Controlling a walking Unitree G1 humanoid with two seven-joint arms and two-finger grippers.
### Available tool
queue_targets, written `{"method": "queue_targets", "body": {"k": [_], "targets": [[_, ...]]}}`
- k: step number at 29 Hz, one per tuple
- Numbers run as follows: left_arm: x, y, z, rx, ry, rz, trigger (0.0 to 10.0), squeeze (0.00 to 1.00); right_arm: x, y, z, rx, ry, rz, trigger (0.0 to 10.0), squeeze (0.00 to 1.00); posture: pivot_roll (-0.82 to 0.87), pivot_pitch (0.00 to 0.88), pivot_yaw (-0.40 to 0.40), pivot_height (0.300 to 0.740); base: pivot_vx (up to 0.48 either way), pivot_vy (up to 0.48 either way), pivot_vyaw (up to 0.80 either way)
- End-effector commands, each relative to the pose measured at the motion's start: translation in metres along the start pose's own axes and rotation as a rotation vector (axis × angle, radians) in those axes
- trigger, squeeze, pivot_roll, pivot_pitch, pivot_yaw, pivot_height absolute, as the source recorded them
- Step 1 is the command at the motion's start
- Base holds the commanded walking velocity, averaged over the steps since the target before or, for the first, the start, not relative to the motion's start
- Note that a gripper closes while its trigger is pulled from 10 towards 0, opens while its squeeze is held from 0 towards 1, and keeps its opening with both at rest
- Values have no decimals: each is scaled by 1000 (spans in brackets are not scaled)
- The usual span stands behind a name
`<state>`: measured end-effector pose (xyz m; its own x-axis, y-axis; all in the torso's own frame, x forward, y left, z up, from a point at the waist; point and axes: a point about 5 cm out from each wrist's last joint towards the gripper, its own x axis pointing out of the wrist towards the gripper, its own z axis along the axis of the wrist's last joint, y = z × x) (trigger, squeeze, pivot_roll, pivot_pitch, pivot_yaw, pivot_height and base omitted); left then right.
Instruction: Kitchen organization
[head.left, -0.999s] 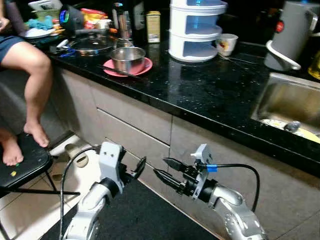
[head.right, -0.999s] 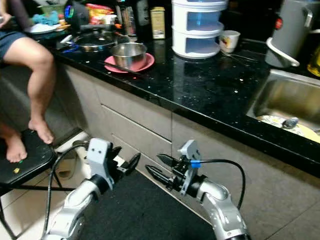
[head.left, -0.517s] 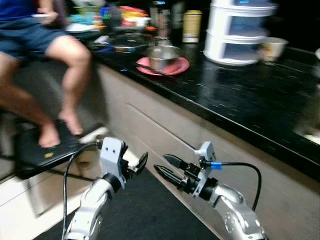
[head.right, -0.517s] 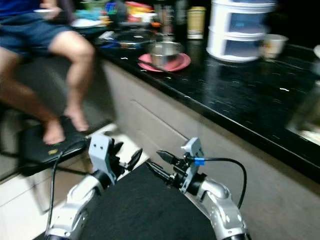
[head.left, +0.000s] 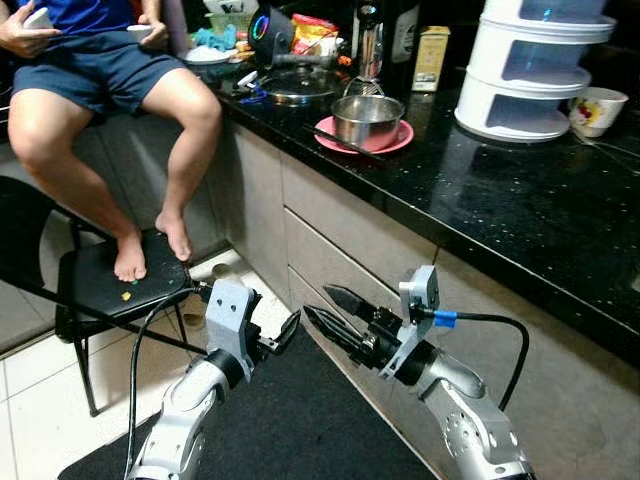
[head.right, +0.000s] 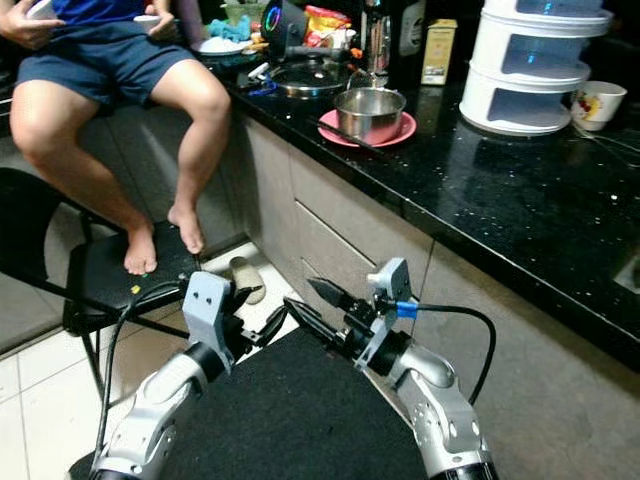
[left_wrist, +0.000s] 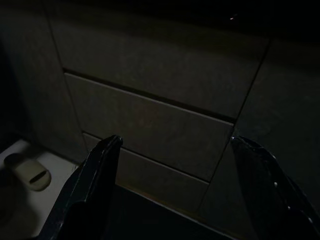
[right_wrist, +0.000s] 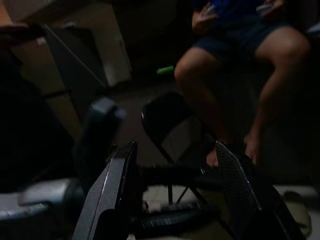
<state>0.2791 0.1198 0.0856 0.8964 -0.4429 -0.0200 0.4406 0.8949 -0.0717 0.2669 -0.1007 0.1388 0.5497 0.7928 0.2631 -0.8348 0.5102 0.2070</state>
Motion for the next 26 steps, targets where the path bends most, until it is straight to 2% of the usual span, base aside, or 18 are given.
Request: {"method": "queue_targets", "body": {"k": [1,4,10,16,26], "targets": [[1,1,-1,6,5,-5,10000,0,6,4,6,7,-24,24,10000,0,12,0,13,740,270,0,0],[1,0,-1,10,1,-11,10000,0,17,17,9,9,-43,75,10000,0,12,0,13,740,276,0,0],[1,-1,0,17,-3,-12,10000,0,22,23,9,25,-62,84,10000,0,13,0,13,740,291,0,0],[1,-1,0,23,-5,-10,10000,0,27,26,9,38,-84,67,10000,0,17,0,10,740,366,0,0],[2,-1,0,27,-6,-15,10000,0,29,25,23,77,-129,66,10000,0,16,0,9,740,384,0,0]]}}
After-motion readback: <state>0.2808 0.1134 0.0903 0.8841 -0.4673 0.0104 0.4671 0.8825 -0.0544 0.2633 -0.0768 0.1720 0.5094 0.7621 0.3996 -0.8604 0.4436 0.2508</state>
